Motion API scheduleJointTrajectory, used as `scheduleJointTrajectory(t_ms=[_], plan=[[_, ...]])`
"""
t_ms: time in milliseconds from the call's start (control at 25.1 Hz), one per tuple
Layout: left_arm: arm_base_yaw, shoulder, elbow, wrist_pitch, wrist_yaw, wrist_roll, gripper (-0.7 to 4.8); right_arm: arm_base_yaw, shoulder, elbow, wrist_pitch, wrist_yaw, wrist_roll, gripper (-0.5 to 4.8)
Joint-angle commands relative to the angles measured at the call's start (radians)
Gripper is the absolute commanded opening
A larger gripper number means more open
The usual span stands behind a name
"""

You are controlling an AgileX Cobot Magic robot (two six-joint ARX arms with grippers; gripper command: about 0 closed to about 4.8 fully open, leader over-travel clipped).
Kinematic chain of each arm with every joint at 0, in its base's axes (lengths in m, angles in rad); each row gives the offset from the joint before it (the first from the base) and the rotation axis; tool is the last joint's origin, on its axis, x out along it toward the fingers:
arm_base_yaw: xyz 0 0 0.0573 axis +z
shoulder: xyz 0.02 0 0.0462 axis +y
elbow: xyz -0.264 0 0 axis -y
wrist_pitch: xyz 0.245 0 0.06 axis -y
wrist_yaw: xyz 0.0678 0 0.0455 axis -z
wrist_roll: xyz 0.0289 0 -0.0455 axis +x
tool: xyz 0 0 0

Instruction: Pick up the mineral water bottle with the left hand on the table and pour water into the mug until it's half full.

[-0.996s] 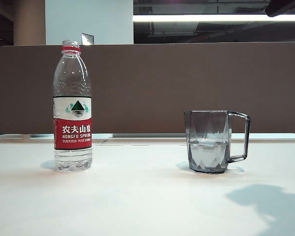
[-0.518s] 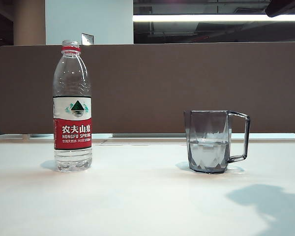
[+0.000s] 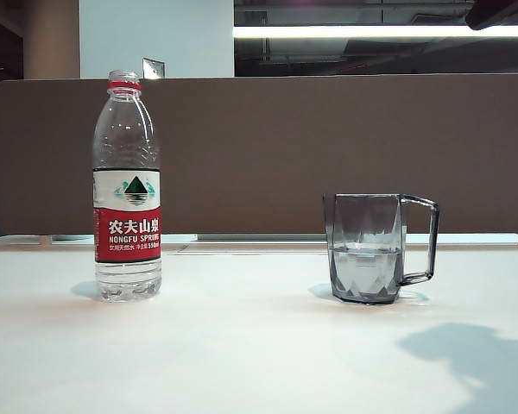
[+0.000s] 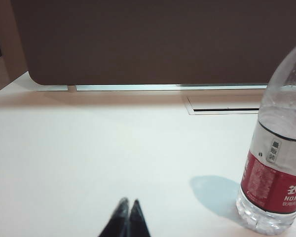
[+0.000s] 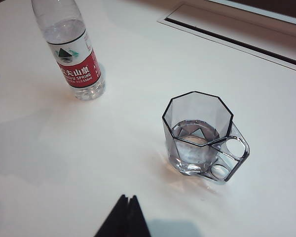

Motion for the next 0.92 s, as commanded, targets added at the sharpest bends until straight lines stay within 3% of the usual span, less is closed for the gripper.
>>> scheduleJointTrajectory(t_ms=[40,199,279,399,677,917], plan=[[0.001,0.000,0.004,0.012,0.002,0.000,-0.06,0.000,-0.003,0.005,0.018,0.003,-0.003,-0.08],[0.001,0.000,0.004,0.012,0.002,0.000,-0.06,-0.001,-0.003,0.005,0.023,0.010,-0.005,-0.08],[0.001,0.000,0.004,0.012,0.002,0.000,-0.06,-0.012,-0.007,-0.010,0.043,0.068,-0.010,-0.08],[0.001,0.000,0.004,0.012,0.002,0.000,-0.06,-0.087,-0.076,-0.098,0.167,0.176,-0.011,-0.08],[0.001,0.000,0.004,0.012,0.002,0.000,-0.06,-0.256,-0.244,-0.323,0.533,0.178,-0.011,-0.08],[0.001,0.000,0.004,0.012,0.002,0.000,-0.06,-0.433,-0.361,-0.451,0.552,0.182,-0.011,-0.08]])
